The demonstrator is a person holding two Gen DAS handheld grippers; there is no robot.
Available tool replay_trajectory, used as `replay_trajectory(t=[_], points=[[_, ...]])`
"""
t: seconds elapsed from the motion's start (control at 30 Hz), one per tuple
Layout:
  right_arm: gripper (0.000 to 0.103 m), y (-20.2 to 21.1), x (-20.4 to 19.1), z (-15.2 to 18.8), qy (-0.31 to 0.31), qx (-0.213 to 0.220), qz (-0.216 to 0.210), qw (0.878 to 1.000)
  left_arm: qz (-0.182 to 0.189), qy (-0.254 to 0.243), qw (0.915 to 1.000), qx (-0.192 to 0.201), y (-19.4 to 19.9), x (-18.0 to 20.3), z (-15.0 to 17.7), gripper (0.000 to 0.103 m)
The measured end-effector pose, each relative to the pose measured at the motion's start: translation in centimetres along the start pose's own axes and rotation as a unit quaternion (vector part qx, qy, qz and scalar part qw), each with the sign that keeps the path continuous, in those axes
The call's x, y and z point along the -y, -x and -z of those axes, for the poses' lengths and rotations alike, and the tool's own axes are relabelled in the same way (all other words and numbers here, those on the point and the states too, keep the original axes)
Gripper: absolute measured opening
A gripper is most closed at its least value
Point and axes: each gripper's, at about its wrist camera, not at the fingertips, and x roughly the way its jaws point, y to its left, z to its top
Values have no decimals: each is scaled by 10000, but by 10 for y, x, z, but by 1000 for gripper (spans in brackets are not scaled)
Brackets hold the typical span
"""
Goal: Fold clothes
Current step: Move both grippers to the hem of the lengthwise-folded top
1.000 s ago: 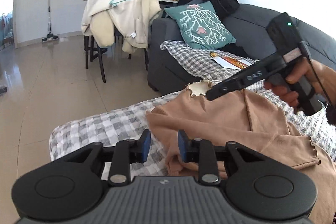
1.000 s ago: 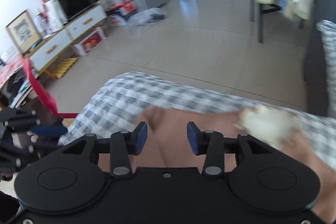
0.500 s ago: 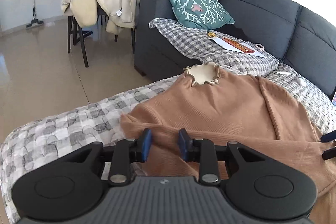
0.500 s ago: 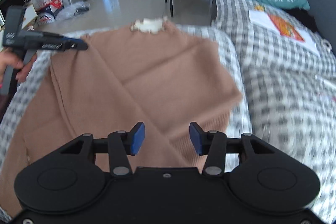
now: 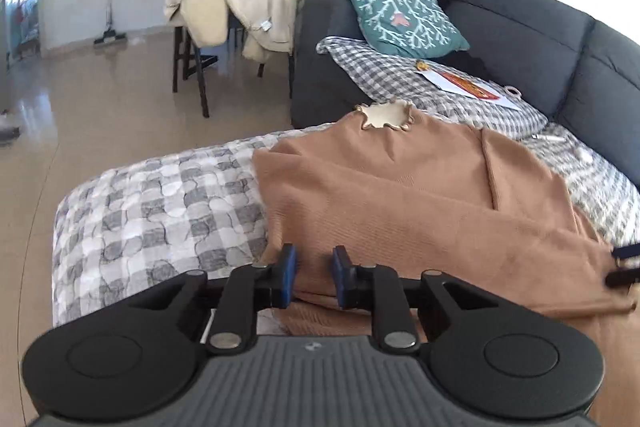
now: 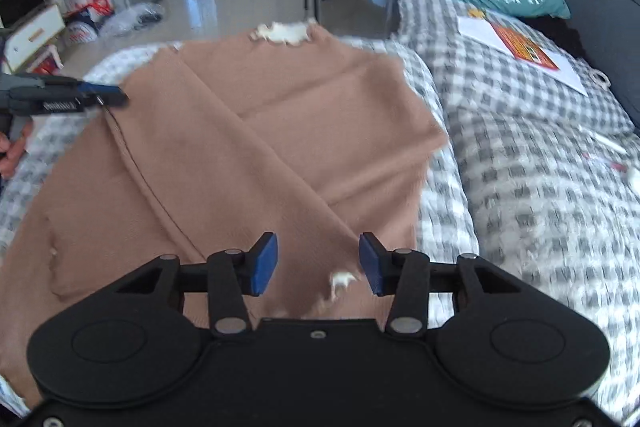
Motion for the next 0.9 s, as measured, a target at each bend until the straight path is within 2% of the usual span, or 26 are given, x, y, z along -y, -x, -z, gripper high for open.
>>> replay_trajectory(t=[0.03, 0.1, 0.17, 0.2, 0.3, 0.43, 0.57, 0.67, 0.83, 0.9], points=[[48, 2, 3, 9, -127, 42, -4, 9999, -27, 37, 9999, -101, 6, 4, -2, 28], [49, 15, 13, 18, -454, 107, -170, 9988, -27, 110, 9994, -334, 25, 13, 0, 46], [52, 30, 25, 25, -682, 166, -285, 9971, 49, 199, 9987, -474, 46, 20, 6, 56], [55, 38, 31, 29, -754, 223, -304, 9964, 83, 290, 9980, -552, 57, 22, 11, 56], [56, 49, 48, 39, -1153, 292, -390, 9921, 267, 740, 9934, -832, 86, 24, 31, 58], [56, 46, 72, 65, -1749, 20, -654, 9824, 553, 1412, 9828, -1056, 108, 19, 59, 58], [56, 48, 78, 82, -1792, -47, -625, 9818, 650, 1738, 9736, -1333, 121, 17, 86, 58], [57, 55, 80, 96, -1725, -47, -616, 9831, 993, 1928, 9629, -1607, 127, 18, 106, 58], [57, 68, 81, 117, -1580, -151, -584, 9856, 1274, 1969, 9582, -1639, 142, 23, 129, 51], [56, 71, 83, 126, -1569, -186, -618, 9855, 1475, 2070, 9515, -1732, 146, 24, 139, 51]])
